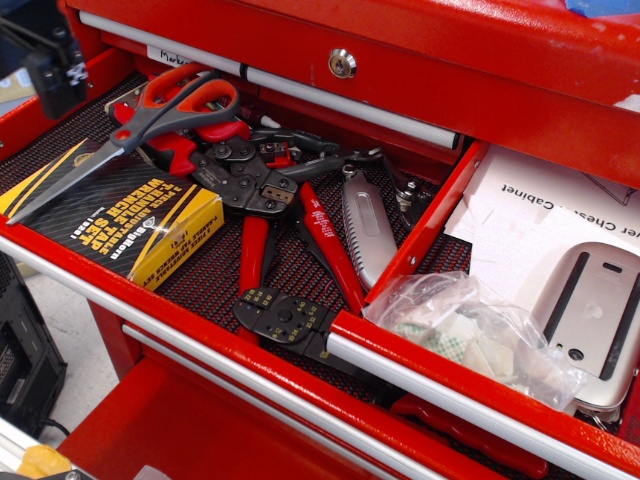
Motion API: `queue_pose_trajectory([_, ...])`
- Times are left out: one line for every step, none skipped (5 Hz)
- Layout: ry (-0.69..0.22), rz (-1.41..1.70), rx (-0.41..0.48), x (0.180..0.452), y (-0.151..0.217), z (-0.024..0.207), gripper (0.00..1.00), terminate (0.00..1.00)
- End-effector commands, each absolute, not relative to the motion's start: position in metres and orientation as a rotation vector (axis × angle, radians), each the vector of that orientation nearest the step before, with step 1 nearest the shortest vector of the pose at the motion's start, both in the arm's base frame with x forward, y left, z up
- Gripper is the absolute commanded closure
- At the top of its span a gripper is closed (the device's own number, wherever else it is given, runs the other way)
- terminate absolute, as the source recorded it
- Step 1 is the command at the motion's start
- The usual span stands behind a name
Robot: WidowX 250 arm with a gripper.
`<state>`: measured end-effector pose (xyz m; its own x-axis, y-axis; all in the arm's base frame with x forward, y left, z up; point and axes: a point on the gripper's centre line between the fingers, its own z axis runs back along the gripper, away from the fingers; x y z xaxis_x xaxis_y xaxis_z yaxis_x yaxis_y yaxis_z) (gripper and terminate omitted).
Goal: Pick up scissors and put into drawer
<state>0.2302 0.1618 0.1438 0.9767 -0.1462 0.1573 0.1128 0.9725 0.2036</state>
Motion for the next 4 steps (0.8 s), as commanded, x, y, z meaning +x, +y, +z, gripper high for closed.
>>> queue_pose_trajectory([-0.258, -0.167, 0.181, 0.261, 0.172, 0.128, 0.00, 0.00])
queue_pose_trajectory([-0.283, -0.216, 0.171, 0.265, 0.173, 0.106, 0.00, 0.00])
queue_pose_trajectory([-0.247, -0.241, 0.109, 0.270, 0.179, 0.097, 0.00, 0.00])
queue_pose_trajectory([-0.240, -0.248, 0.077, 0.272, 0.182, 0.088, 0.00, 0.00])
